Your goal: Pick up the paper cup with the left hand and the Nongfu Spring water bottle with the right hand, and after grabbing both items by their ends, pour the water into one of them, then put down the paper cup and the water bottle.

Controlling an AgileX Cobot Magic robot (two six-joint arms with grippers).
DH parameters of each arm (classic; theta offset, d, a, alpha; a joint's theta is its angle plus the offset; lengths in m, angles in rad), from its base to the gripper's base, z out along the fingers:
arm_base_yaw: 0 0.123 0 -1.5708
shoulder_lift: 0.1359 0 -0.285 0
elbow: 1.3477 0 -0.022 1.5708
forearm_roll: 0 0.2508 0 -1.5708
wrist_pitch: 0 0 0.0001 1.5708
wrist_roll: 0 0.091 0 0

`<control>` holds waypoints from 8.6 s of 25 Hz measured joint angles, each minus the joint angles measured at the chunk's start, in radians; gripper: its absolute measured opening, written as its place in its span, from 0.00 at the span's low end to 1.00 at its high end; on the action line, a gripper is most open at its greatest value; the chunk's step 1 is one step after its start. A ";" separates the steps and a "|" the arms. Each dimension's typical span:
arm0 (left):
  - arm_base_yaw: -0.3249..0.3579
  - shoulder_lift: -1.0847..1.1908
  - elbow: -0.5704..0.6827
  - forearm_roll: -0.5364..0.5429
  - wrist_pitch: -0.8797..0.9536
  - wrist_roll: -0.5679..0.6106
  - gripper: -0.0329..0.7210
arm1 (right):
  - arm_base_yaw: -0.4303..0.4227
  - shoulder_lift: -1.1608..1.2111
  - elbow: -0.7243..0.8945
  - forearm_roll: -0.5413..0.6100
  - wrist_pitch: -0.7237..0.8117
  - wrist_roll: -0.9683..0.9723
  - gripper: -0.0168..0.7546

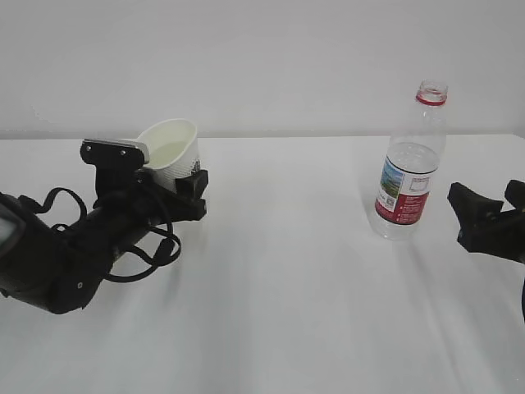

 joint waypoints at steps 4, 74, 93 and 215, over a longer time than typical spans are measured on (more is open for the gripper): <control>0.043 0.000 0.000 0.000 0.000 0.000 0.74 | 0.000 0.000 0.000 0.000 0.000 0.000 0.79; 0.173 0.068 0.011 -0.045 -0.014 0.004 0.84 | 0.000 0.000 0.000 -0.008 0.000 0.000 0.79; 0.173 0.068 0.011 -0.045 -0.036 0.004 0.96 | 0.000 0.000 0.000 -0.008 0.000 0.000 0.79; 0.173 -1.009 0.326 0.044 0.784 -0.021 0.83 | 0.000 -0.727 -0.235 0.004 0.908 0.034 0.79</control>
